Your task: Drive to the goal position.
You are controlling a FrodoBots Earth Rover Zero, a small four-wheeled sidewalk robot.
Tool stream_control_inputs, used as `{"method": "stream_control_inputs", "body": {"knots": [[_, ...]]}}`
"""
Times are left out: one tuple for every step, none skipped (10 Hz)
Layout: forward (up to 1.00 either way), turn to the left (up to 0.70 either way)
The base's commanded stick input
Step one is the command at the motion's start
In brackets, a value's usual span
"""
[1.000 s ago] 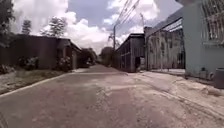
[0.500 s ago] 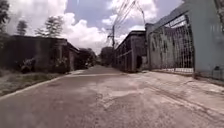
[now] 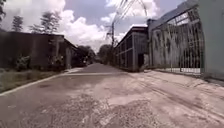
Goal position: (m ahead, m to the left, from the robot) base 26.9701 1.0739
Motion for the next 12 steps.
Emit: {"method": "stream_control_inputs", "body": {"knots": [[0.70, 0.00], [0.70, 0.00], [0.70, 0.00], [0.70, 0.00], [0.70, 0.00], [0.70, 0.00], [0.70, 0.00], [0.70, 0.00], [0.70, 0.00], [0.70, 0.00], [0.70, 0.00], [0.70, 0.00]]}}
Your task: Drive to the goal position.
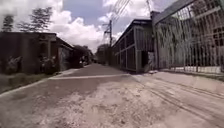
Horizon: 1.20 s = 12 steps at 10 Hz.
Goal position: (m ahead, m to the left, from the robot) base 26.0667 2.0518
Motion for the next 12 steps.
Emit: {"method": "stream_control_inputs", "body": {"knots": [[0.70, 0.00], [0.70, 0.00], [0.70, 0.00], [0.70, 0.00], [0.70, 0.00], [0.70, 0.00], [0.70, 0.08], [0.70, 0.27], [0.70, 0.27], [0.70, 0.19], [0.70, 0.00], [0.70, 0.00]]}}
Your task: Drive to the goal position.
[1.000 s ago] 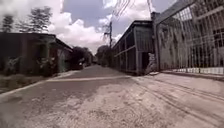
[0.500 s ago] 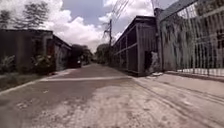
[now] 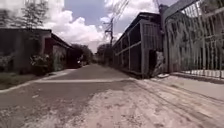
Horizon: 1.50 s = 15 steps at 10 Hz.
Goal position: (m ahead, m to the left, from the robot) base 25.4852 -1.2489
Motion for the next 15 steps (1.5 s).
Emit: {"method": "stream_control_inputs", "body": {"knots": [[0.70, 0.00], [0.70, 0.00], [0.70, 0.00], [0.70, 0.00], [0.70, 0.00], [0.70, 0.00], [0.70, 0.00], [0.70, 0.00], [0.70, 0.00], [0.70, 0.00], [0.70, 0.00], [0.70, 0.00], [0.70, 0.00], [0.70, 0.00], [0.70, 0.00]]}}
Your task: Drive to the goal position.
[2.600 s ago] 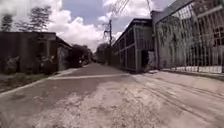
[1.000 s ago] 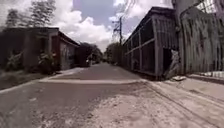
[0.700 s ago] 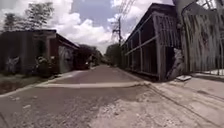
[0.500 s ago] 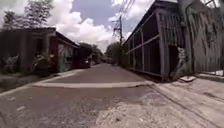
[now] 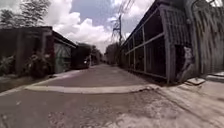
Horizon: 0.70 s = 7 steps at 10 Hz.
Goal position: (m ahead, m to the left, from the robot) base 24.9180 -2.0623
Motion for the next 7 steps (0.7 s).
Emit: {"method": "stream_control_inputs", "body": {"knots": [[0.70, 0.00], [0.70, 0.00], [0.70, 0.00], [0.70, 0.00], [0.70, 0.00], [0.70, 0.00], [0.70, 0.00]]}}
